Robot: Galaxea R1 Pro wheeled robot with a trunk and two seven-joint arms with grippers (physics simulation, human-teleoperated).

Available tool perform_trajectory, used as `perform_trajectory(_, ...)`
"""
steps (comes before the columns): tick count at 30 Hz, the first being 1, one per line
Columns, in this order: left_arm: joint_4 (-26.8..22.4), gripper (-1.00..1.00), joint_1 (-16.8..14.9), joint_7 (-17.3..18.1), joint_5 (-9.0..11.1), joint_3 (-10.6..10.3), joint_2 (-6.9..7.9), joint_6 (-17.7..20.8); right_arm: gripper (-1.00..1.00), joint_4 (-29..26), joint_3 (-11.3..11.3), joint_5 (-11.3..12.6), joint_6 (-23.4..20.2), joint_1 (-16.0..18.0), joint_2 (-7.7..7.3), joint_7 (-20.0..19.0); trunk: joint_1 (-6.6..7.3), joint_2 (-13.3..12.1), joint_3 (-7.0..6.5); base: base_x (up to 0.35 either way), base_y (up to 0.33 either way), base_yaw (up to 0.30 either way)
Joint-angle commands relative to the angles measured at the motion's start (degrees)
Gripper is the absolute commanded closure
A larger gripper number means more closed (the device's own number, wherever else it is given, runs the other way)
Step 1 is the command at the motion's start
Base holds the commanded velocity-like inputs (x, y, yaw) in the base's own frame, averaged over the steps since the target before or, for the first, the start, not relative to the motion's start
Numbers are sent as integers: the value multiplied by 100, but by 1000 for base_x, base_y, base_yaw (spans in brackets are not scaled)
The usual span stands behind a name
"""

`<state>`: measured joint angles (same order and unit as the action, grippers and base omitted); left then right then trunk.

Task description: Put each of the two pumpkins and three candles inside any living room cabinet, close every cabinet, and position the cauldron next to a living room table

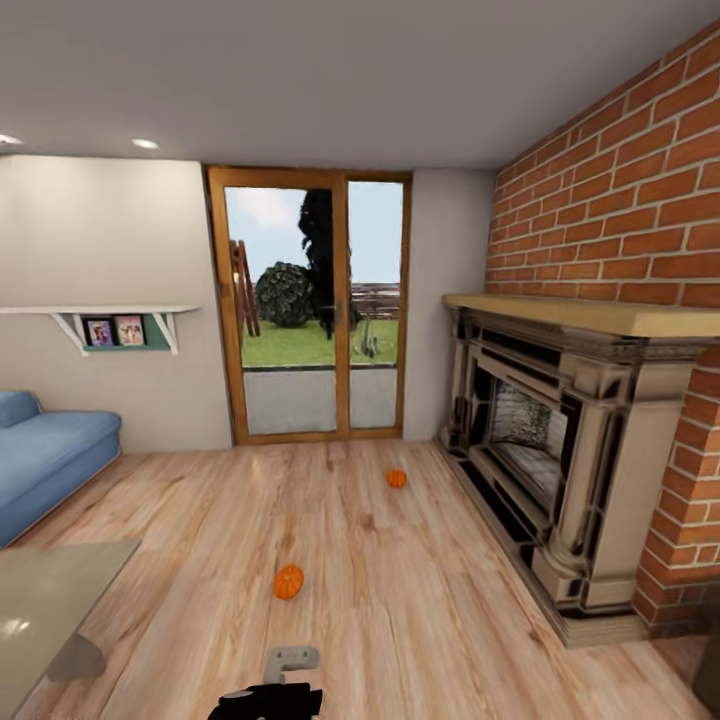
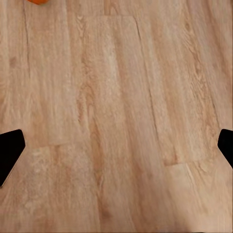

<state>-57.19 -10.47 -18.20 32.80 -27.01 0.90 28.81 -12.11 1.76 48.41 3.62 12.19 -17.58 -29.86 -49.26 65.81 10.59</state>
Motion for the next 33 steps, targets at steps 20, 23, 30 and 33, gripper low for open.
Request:
perform_trajectory(20, -5, -100, -8, -73, 60, -32, 6, -54, -100, 11, 17, 2, 8, 3, -4, -37, -5, 5, 8, 336, 0, 271)
perform_trajectory(23, -3, -100, -8, -69, 62, -32, 8, -70, -100, 8, 19, 2, 7, 3, -7, -37, -5, 5, 8, 337, 0, 52)
perform_trajectory(30, 3, -100, -21, 134, 219, -25, 18, -45, -100, 9, 17, 2, 7, 4, -5, -38, -5, 5, 8, 328, 0, 12)
perform_trajectory(33, 228, -100, -117, 777, 743, -19, 49, -37, -100, 9, 17, 2, 7, 3, -3, -38, -5, 5, 8, 184, 0, 2)
